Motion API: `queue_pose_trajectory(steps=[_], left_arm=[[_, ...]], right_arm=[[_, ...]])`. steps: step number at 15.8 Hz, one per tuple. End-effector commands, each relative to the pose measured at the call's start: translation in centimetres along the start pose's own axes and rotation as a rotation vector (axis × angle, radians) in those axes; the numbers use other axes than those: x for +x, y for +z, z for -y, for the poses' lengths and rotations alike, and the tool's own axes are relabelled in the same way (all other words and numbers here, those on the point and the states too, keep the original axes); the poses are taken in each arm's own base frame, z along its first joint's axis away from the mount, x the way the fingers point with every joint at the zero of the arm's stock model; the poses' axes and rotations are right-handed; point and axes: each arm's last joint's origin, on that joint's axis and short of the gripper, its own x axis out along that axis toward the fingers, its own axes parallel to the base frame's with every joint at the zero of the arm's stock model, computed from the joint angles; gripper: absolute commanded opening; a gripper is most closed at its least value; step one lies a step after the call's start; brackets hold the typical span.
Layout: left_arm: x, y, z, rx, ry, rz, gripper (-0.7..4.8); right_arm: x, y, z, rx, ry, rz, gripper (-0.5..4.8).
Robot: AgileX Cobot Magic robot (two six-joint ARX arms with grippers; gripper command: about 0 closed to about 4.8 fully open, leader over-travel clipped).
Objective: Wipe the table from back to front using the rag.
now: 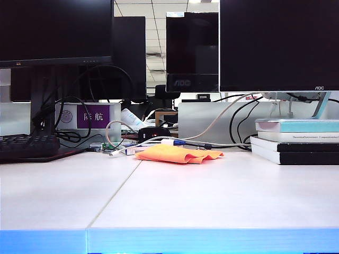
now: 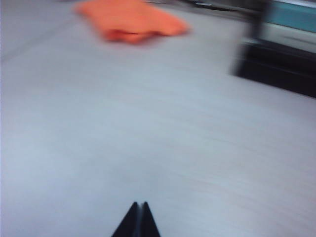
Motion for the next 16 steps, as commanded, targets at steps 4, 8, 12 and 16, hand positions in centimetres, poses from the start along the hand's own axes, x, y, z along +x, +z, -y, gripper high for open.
queue_pose_trajectory(steps=[4, 8, 12, 16], left_arm=[[0.01, -0.23, 0.0, -0.003, 0.002, -0.018, -0.05], [0.01, -0.23, 0.0, -0.003, 0.003, -0.018, -0.05], [0.01, -0.23, 0.0, -0.003, 0.003, -0.018, -0.05], [0.01, -0.23, 0.0, -0.003, 0.003, -0.018, -0.05]], right_arm=[[0.5, -0.14, 1.95, 0.138, -0.23, 0.13, 0.0], [0.53, -0.39, 1.93, 0.15, -0.226, 0.106, 0.0], [0.53, -0.39, 1.93, 0.15, -0.227, 0.106, -0.01], [0.53, -0.38, 1.93, 0.15, -0.227, 0.106, 0.0]])
